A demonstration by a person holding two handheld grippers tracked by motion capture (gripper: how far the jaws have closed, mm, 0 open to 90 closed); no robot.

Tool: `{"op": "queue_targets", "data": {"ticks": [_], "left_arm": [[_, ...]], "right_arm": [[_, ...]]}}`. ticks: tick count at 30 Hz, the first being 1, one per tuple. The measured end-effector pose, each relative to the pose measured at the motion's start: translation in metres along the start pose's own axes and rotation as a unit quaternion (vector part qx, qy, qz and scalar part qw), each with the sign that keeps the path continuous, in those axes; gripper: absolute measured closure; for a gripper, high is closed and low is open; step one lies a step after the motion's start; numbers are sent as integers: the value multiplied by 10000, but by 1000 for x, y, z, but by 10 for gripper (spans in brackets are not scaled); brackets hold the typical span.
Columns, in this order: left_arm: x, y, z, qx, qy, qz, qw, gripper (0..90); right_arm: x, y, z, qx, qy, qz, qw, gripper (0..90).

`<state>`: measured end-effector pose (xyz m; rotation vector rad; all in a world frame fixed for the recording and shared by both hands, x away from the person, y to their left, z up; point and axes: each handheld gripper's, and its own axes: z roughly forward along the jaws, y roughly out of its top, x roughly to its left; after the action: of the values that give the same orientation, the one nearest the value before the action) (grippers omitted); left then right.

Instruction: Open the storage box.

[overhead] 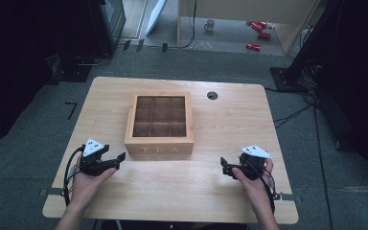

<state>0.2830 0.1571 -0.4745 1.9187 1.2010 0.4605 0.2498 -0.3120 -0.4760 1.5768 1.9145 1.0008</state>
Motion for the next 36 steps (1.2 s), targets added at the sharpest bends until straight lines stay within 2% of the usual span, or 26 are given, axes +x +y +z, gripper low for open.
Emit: {"op": "queue_targets", "data": {"ticks": [5, 10, 16, 18, 21, 26, 31, 36], "left_arm": [[-5, 4, 8, -4, -87, 48, 10000, 355], [-6, 7, 14, -39, -229, 38, 9997, 503], [-6, 11, 18, -62, -363, 45, 9993, 639], [-5, 13, 18, -52, -464, 91, 9989, 663], [-3, 13, 18, -51, -534, 156, 9984, 672], [5, 16, 18, 39, -800, 72, 9968, 689], [6, 17, 16, 21, -780, 182, 9968, 711], [7, 17, 17, 16, -814, 163, 9966, 709]], "right_arm": [[12, 6, 7, 1, 101, -84, 9999, 0], [25, 12, 13, 3, 183, -139, 9997, 0], [34, 18, 16, -27, 239, -186, 9995, 0], [36, 20, 17, -28, 250, -201, 9995, 0], [37, 24, 17, -8, 509, 49, 9987, 0], [43, 29, 18, -1, 432, -40, 9991, 0], [51, 31, 24, 10, 459, -121, 9989, 0], [58, 35, 30, -2, 504, -95, 9987, 0]]}}
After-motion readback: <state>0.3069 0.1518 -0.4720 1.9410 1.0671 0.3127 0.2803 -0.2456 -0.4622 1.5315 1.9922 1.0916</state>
